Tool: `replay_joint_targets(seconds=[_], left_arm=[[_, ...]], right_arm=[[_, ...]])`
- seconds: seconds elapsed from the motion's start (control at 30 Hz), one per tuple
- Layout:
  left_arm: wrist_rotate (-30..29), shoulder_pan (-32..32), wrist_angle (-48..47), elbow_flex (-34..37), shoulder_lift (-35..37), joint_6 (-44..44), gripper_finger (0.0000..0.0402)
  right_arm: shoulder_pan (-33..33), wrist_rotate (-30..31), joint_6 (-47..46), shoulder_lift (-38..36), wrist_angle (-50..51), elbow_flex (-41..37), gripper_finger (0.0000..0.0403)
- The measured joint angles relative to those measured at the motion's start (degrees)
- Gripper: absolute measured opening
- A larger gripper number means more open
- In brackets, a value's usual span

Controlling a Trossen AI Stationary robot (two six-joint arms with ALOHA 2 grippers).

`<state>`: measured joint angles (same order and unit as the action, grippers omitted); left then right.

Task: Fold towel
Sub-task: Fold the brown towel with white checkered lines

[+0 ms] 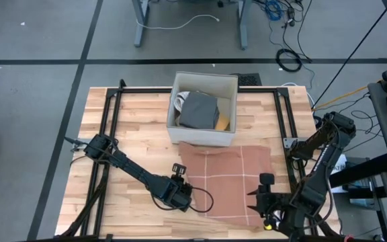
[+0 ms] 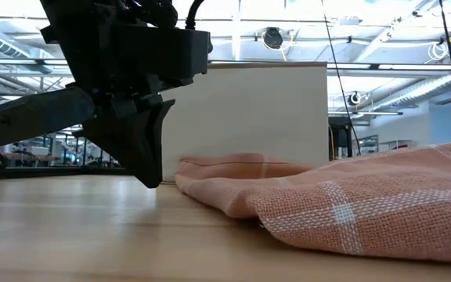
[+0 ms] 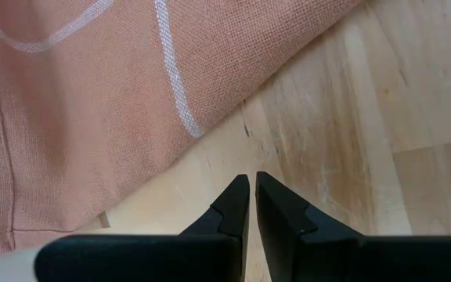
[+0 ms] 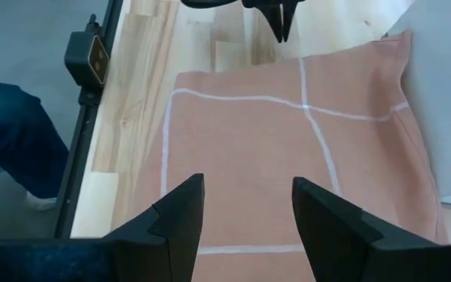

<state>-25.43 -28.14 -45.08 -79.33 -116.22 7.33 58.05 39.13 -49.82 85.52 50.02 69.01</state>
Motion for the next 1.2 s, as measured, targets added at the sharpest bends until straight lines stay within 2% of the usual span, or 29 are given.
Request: replay_joint_targets(seconds=[1.2], left_arm=[[-0.02,0.0,0.0,-0.02,0.0,-0.02,0.0032]], right_arm=[[-0.18,-0.46,2.48,0.02,-0.12,-0.02,0.0171]])
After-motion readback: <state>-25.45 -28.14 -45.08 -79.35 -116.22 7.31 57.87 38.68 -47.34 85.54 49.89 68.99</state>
